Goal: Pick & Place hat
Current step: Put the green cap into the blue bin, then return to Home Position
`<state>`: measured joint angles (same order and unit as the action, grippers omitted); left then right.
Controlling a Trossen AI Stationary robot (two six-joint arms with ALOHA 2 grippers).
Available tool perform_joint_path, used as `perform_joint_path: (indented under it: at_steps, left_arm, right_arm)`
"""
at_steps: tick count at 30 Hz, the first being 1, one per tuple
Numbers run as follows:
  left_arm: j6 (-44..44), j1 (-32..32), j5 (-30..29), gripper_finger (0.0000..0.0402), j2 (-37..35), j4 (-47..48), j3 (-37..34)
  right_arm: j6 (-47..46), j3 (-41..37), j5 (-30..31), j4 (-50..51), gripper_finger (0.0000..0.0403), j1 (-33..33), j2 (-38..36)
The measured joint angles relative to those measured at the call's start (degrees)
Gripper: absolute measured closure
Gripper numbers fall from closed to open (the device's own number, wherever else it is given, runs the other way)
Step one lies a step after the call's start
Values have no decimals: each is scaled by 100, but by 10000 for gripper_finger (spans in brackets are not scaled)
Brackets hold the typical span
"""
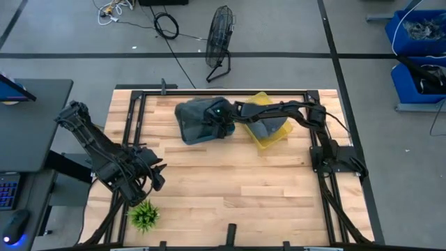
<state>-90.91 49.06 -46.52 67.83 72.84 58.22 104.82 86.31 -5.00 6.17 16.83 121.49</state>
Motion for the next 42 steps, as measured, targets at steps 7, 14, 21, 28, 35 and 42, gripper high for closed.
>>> perform_joint_path:
  at_steps: [7, 14, 21, 28, 35, 42]
  left_arm:
    - [-40, 0, -23, 273, 0, 2, 0]
    - [-146, 0, -212, 273, -26, 115, 54]
    - [280, 0, -894, 273, -87, 1486, 1342]
    - [2930, 45, -2077, 273, -389, 1514, 2885]
    - [4277, 39, -2719, 273, -1284, 1703, 3027]
    - [3678, 37, -2811, 273, -2884, 1605, 1269]
  right_arm:
    - [-1346, -20, 299, 319, 314, -43, -396]
    - [-2540, -20, 336, 1470, 266, -136, -1546]
    - [-4809, -18, 961, 2672, 244, -307, -3353]
    - [-6884, -14, 1005, 4253, 267, -142, -5415]
    - [-8264, -606, 586, 5027, 303, -94, -7313]
    - [-9401, -2625, 547, 3925, 322, -95, -9363]
